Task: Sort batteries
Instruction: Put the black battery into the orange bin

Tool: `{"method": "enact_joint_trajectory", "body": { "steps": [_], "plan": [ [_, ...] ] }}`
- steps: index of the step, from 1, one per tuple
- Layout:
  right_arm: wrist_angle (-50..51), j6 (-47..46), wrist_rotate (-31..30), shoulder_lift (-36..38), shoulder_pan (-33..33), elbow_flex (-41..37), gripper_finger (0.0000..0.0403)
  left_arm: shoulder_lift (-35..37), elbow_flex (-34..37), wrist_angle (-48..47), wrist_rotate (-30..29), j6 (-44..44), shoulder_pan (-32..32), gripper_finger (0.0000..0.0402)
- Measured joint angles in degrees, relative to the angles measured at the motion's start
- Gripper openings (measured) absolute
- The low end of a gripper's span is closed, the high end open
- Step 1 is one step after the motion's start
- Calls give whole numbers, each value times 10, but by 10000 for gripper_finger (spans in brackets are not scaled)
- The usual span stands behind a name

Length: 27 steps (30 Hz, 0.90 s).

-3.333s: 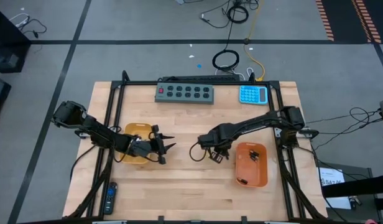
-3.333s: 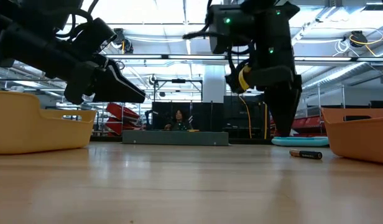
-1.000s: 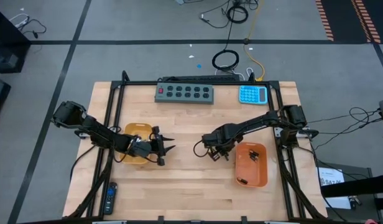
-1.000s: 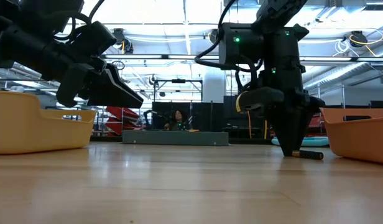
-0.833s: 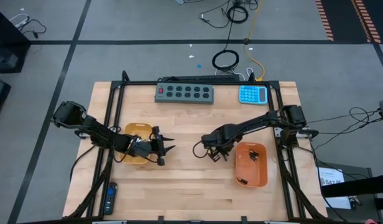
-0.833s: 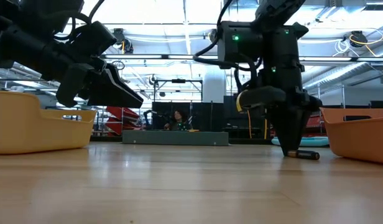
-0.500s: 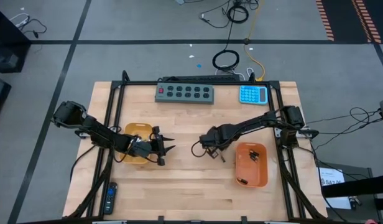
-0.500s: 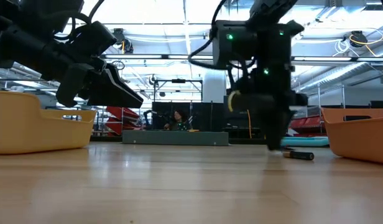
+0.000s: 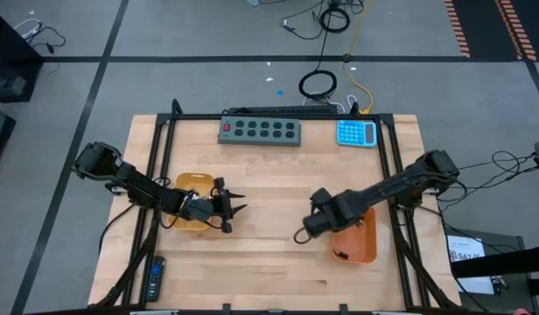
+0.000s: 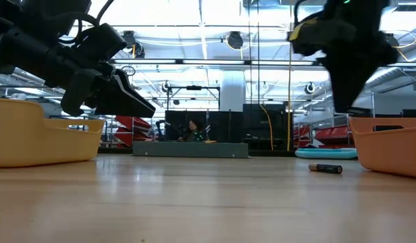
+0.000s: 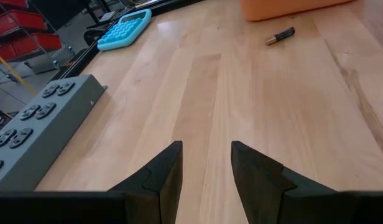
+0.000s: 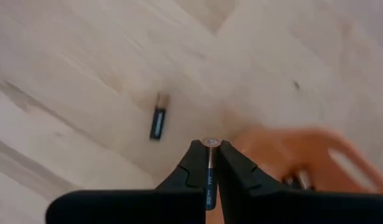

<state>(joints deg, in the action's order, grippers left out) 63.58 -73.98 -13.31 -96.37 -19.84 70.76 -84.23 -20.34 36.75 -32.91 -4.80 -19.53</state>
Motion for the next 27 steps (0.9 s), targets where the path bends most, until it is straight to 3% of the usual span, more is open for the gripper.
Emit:
{"method": "enact_joint_trajectory", "body": {
  "steps": [13, 19, 27],
  "plan": [
    [72, -130, 36, 1, -76, -4, 1, 0, 0, 2, 1, 5, 0, 146],
    [30, -168, 77, 1, -92, -60, 5, 0, 0, 2, 1, 4, 0, 146],
    [-4, -157, 74, 1, -87, -80, 73, 0, 0, 4, 1, 2, 0, 146]
  ]
}}
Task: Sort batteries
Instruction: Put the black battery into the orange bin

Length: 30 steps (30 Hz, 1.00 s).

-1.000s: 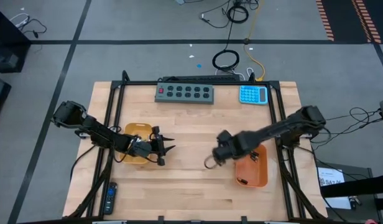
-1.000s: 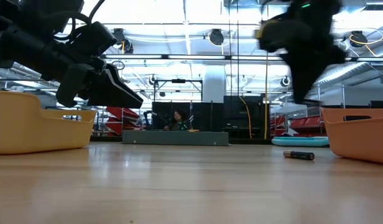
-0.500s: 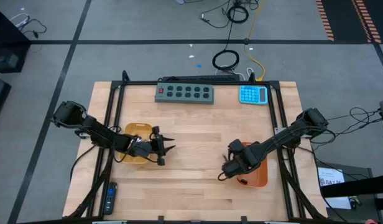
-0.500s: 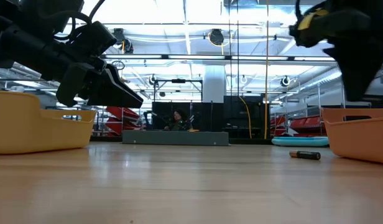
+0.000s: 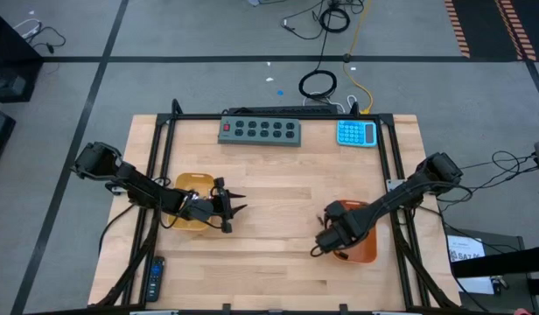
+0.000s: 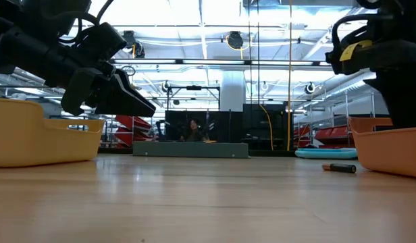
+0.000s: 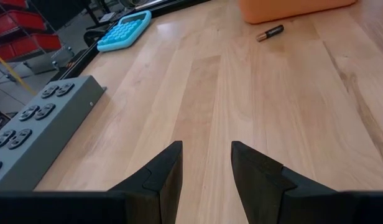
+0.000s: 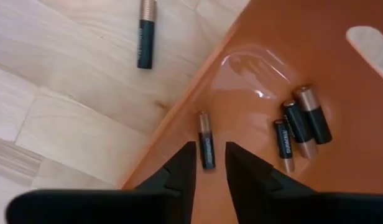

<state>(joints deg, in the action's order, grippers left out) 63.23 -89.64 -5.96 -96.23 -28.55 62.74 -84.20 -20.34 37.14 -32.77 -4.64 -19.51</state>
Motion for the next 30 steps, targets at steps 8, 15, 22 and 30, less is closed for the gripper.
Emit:
{"method": "enact_joint_trajectory", "body": {
  "steps": [8, 15, 22, 30],
  "plan": [
    [16, 23, -10, 1, 10, 18, 78, 0, 0, 0, 0, -2, 0, 146],
    [26, 68, -39, 2, 41, 81, 80, 0, 0, 1, 0, -2, 0, 146],
    [-2, 182, -63, -12, 98, 94, 99, 0, 0, 2, 0, -2, 0, 146],
    [-32, 309, 6, -72, 172, 94, 134, 0, 0, -2, 0, -2, 0, 146]
  ]
}}
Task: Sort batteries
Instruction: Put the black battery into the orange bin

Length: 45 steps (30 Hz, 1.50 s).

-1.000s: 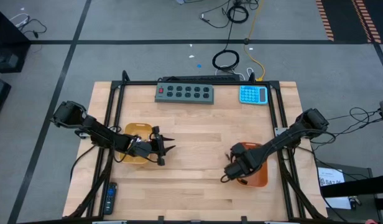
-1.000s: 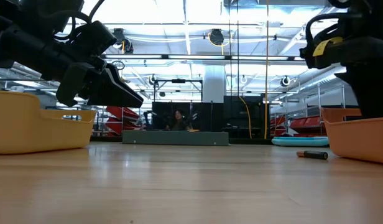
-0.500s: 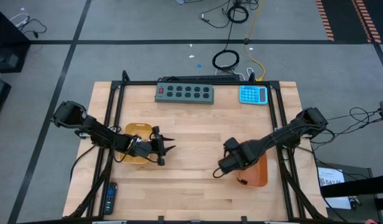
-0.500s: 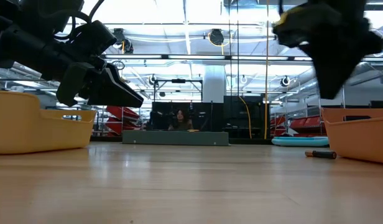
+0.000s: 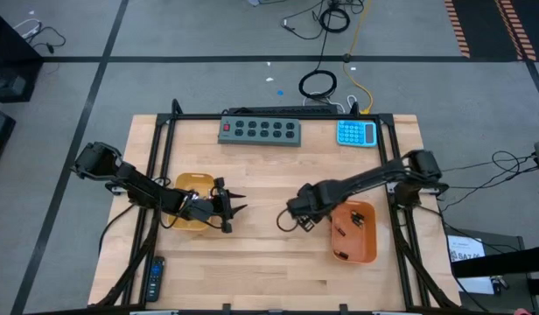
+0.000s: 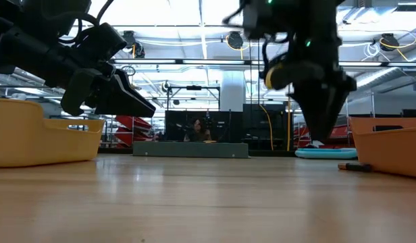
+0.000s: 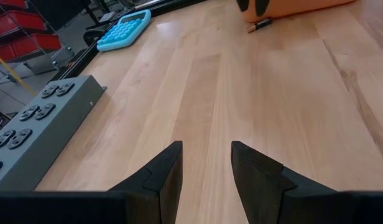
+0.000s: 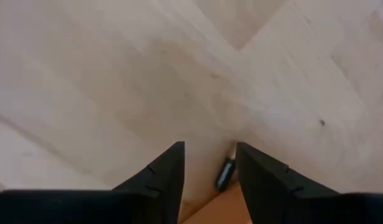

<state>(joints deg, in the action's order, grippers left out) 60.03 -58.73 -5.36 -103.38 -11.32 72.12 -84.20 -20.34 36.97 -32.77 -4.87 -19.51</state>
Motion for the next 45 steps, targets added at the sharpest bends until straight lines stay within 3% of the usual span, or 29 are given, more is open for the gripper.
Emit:
{"method": "enact_joint_trajectory", "body": {
  "steps": [20, 27, 37, 41, 45],
  "plan": [
    [42, 118, 159, -23, 108, -17, 141, 0, 0, -2, -1, 0, 0, 146],
    [63, 188, 194, -72, 122, -17, 141, 0, 0, -2, -1, 0, 0, 146],
    [55, 204, 208, -101, 122, -18, 141, 0, 0, -2, -2, 0, 0, 146],
    [35, 206, 210, -111, 122, -17, 126, 0, 0, -2, -2, 0, 0, 146],
    [31, 216, 215, -125, 122, -14, 82, 0, 0, -2, -2, 0, 0, 146]
  ]
}}
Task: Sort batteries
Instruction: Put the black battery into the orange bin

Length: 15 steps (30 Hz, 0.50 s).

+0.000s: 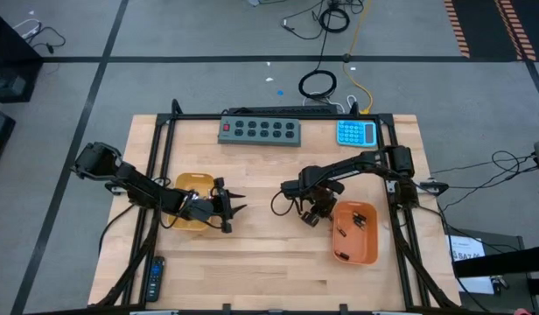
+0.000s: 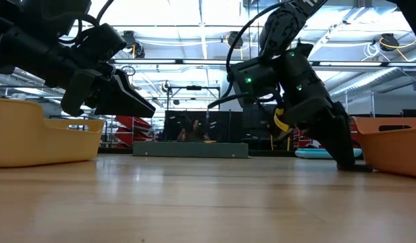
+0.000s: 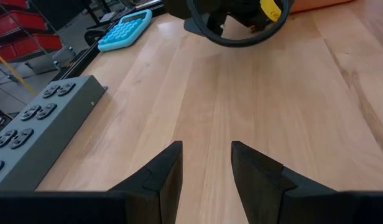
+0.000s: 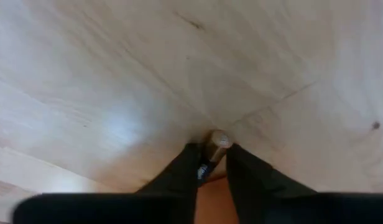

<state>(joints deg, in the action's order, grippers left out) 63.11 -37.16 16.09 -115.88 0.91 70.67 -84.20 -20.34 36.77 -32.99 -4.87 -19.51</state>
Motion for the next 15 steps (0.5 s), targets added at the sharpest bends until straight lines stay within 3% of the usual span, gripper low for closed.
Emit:
{"method": "enact_joint_trajectory", "body": {
  "steps": [5, 9, 15],
  "plan": [
    [-3, 27, -5, -7, -3, 4, 14, 0, 0, -1, 0, 0, 0, 146],
    [14, 36, -33, -2, -5, 27, 12, 0, 0, -1, 0, 0, 0, 146],
    [-39, 20, -80, 53, -12, 60, 4, 0, 0, -3, 0, 0, 0, 146]
  ]
}}
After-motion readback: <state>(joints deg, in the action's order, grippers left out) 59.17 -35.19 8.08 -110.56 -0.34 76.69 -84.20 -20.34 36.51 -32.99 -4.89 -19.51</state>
